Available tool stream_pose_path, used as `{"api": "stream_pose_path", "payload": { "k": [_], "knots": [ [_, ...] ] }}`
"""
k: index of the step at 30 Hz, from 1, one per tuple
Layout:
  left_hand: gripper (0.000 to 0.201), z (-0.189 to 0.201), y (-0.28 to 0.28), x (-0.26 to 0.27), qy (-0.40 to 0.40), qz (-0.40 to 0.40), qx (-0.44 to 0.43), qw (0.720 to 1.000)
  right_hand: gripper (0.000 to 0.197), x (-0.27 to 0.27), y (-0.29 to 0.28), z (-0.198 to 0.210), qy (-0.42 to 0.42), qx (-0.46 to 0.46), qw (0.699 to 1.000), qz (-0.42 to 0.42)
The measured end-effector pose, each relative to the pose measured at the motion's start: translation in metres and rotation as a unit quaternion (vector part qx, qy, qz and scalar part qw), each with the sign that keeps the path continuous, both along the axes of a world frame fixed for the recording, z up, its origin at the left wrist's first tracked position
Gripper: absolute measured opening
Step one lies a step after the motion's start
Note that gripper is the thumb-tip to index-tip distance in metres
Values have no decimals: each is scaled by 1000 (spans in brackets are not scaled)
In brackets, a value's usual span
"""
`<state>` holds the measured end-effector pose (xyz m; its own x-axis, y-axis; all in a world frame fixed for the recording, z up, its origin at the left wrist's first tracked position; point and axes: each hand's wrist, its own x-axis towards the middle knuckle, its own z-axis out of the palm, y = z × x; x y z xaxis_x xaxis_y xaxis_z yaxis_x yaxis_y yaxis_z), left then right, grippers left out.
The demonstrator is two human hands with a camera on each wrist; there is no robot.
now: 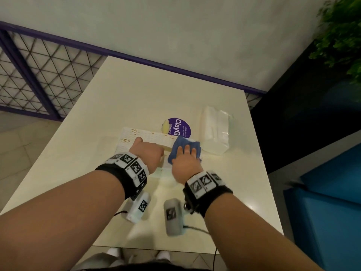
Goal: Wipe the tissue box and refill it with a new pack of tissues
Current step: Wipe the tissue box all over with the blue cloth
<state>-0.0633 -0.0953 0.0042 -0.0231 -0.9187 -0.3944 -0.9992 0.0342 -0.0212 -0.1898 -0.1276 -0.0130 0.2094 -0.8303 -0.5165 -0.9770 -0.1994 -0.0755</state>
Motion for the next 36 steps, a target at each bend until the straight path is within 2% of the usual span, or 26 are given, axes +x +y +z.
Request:
{"api": "stream_pose_path", "payload": {
  "k": [3, 6, 9, 12, 16, 20, 23, 27, 29, 30, 32, 34, 36],
  "knots": [
    [39, 2, -1, -3, -8, -11, 12, 1000, 66, -2, 9, -7, 4, 6, 1000, 12],
    [42, 4, -1, -4, -5, -8, 19, 1000, 68, -3, -22, 0, 24, 2, 999, 25],
    [42, 1, -1, 0, 7, -3, 14, 1000, 68, -5, -40, 4, -13, 6, 1000, 25],
    [41, -1, 0, 2, 10, -8, 4, 1000, 69, -6, -15, -2, 2, 20, 1000, 21],
    [39, -1, 0, 0, -2, -19, -1, 1000, 63, -10, 19, -8, -29, 6, 1000, 2],
    [40, -1, 1, 0, 1, -14, 2, 1000, 71, -5, -18, -4, -25, -31, 998, -55],
    [42, -6, 5, 4, 24, -2, -12, 1000, 74, 1, -24, -7, -28, -37, 995, -85],
    [48, -16, 7, 8, 40, 3, -29, 999, 69, 4, 1, -16, 37, -10, 999, -28],
    [49, -16, 8, 8, 40, -3, -36, 999, 56, -1, 15, -5, 59, 11, 998, 9],
    [50, -16, 10, 8, 37, -12, -40, 998, 47, -7, 21, 5, 41, 15, 999, 24],
    [50, -13, 13, 10, 30, -38, -44, 998, 35, -25, 27, 26, -50, 0, 999, 17],
    [46, -10, 15, 17, 34, -67, -40, 996, 34, -46, 28, 45, -147, -11, 989, -34],
    [49, -4, 15, 26, 15, -117, -25, 993, 35, -66, 24, 61, -193, -29, 978, -79]
  ]
}}
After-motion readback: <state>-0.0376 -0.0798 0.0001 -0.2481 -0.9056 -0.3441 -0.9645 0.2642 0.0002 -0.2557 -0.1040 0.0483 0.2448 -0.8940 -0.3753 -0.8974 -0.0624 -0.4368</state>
